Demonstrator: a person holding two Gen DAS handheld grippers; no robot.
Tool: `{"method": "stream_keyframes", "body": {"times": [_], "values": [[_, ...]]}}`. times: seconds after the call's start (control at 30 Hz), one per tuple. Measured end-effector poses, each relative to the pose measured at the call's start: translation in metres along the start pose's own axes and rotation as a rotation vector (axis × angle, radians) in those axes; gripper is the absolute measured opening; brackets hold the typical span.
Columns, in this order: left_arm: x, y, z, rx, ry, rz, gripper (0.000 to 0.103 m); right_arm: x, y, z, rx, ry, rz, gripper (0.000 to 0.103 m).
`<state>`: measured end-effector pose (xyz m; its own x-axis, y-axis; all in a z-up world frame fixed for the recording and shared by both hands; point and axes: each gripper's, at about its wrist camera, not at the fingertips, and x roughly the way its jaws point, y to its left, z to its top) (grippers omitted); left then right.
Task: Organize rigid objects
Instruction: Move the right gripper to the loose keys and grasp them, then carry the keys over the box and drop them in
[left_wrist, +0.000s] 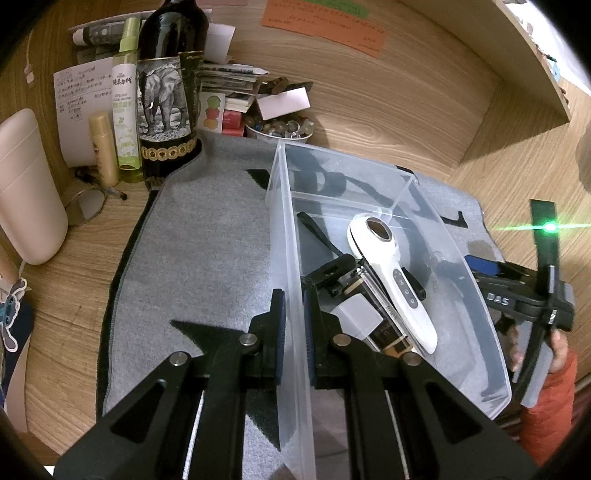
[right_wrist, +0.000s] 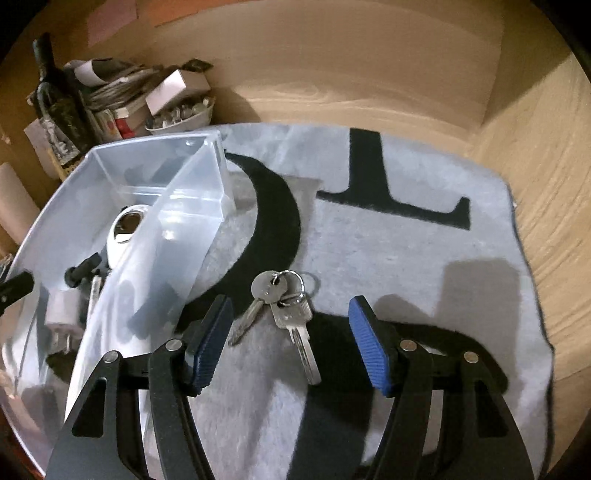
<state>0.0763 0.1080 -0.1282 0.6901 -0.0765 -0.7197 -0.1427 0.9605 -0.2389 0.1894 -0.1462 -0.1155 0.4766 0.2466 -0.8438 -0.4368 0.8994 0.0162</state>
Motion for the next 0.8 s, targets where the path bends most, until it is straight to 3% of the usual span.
{"method": "stream_keyframes", "body": {"times": [0.1,0.17,0.3,0.47,0.8], "values": [[0.0,0.001,0.0,-0.001,0.0,0.0,0.009,0.012,0.002,0.003,-0.003,0.026,0.005,0.062],[0.0,0.001,0.0,0.002,0.0,0.002,0.009,0.02,0.003,0.001,0.0,0.05,0.011,0.053],[0.0,0.002,0.001,0.002,0.0,0.001,0.009,0.017,0.007,-0.007,-0.027,0.023,-0.004,0.048],[0.0,0.002,0.0,0.001,0.0,0.001,0.009,0.011,0.005,-0.011,-0.019,0.015,-0.007,0.022],[0.0,0.002,0.001,0.0,0.001,0.0,0.009,0.007,0.008,-0.011,-0.013,0.001,0.007,0.022]]}}
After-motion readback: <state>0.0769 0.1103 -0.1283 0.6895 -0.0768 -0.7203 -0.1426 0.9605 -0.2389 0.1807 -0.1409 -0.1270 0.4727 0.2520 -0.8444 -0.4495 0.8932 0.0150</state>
